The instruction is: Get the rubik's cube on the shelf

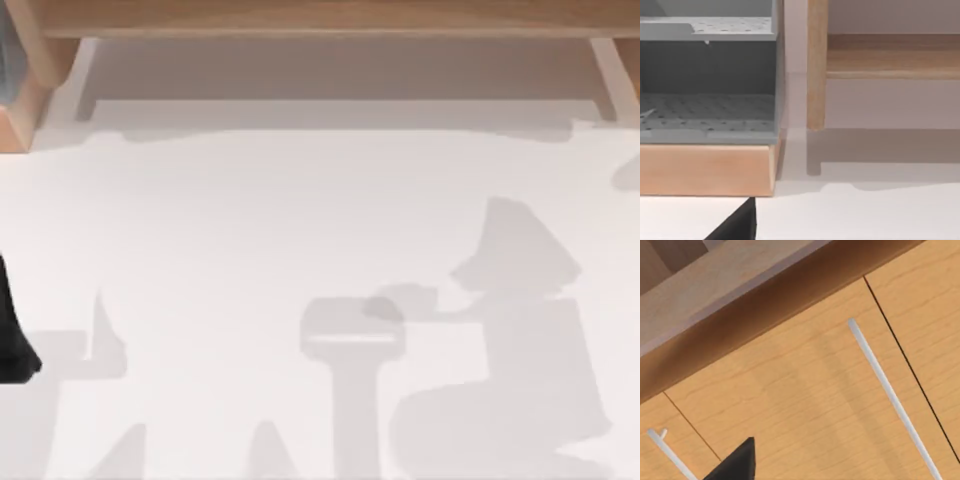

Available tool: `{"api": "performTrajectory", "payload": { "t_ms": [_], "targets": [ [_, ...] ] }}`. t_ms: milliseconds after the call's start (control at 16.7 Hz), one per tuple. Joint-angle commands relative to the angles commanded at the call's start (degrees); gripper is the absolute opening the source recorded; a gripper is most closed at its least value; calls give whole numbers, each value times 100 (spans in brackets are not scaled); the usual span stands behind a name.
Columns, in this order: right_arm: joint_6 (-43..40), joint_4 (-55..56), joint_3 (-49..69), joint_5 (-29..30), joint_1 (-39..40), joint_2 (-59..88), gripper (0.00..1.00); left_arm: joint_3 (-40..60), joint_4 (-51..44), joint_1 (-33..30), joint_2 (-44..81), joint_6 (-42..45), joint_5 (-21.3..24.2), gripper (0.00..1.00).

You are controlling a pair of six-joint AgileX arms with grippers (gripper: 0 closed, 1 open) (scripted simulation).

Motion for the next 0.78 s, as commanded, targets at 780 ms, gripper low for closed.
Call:
{"api": "performTrajectory", "payload": {
  "t_ms": [780],
  "targets": [
    [-2949, 2286, 2081, -811, -864, 4364, 100, 0, 0, 0, 0, 0, 0, 100]
  ]
}}
